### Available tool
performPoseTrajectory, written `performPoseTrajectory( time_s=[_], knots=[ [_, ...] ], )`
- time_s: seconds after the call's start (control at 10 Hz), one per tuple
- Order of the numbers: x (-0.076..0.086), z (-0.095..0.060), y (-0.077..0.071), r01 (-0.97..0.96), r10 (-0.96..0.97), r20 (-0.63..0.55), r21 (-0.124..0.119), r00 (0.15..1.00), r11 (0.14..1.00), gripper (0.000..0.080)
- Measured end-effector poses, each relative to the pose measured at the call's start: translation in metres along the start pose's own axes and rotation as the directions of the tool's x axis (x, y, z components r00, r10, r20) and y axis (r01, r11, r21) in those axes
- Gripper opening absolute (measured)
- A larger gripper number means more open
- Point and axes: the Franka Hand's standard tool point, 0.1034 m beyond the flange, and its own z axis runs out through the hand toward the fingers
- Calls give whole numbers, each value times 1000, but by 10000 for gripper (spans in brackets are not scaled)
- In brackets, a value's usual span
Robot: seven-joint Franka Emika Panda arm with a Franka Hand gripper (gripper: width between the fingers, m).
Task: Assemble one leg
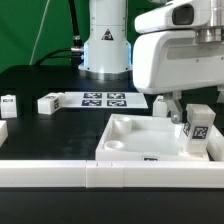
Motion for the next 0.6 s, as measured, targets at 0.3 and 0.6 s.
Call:
performPoseTrajectory(
  time_s=[0.3, 0.6],
  knots=[
    [5, 1, 1, 4, -8, 114, 37, 993, 999, 649],
    [3, 3, 2, 3, -7, 115, 38, 993, 999, 479]
  ],
)
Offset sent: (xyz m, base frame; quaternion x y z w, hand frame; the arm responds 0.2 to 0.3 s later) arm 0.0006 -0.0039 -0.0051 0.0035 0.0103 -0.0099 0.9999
